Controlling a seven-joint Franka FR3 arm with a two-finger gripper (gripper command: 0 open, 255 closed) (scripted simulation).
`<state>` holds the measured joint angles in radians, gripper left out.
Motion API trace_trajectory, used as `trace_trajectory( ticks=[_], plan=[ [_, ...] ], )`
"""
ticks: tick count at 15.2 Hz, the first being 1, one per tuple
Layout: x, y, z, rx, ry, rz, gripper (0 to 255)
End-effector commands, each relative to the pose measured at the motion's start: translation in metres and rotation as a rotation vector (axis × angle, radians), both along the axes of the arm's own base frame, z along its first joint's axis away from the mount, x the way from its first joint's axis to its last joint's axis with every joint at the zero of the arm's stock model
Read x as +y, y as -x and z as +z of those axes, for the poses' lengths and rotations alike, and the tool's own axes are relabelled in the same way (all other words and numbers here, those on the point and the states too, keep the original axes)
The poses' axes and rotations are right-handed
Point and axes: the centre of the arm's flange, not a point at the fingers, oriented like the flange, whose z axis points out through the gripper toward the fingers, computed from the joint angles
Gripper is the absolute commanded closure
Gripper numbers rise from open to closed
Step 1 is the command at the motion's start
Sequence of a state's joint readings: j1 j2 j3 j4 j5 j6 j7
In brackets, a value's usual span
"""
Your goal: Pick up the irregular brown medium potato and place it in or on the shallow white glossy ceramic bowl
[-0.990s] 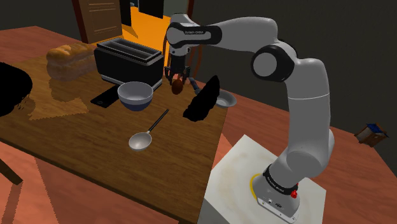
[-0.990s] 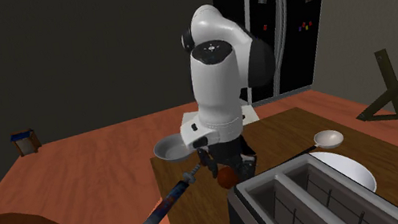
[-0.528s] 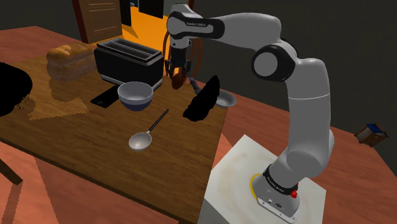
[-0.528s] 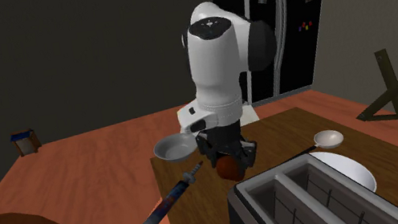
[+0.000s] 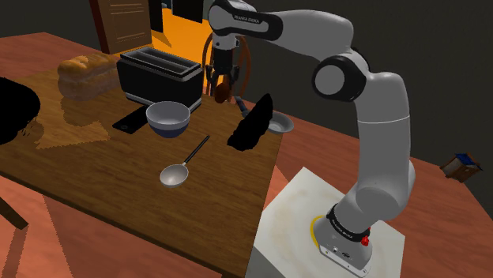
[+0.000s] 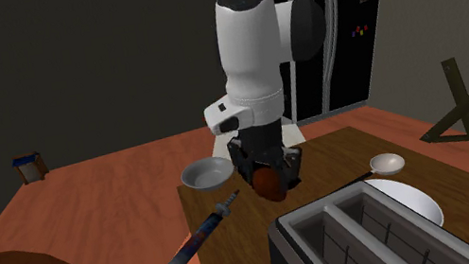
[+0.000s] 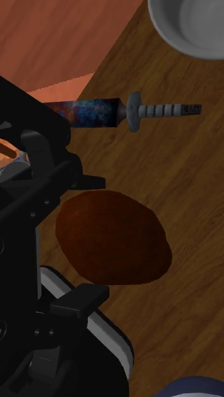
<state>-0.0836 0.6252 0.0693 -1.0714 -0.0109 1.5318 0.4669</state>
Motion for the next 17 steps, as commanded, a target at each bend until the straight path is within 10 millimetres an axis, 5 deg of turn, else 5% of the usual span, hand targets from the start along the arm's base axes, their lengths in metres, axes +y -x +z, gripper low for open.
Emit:
trace_trajectory(
  ticks=[1,17],
  plan=[
    [-0.009,0.009,0.003,0.001,0.0,0.0,255],
    [-0.148,0.168,0.013,0.001,0.0,0.0,255]
  ],
)
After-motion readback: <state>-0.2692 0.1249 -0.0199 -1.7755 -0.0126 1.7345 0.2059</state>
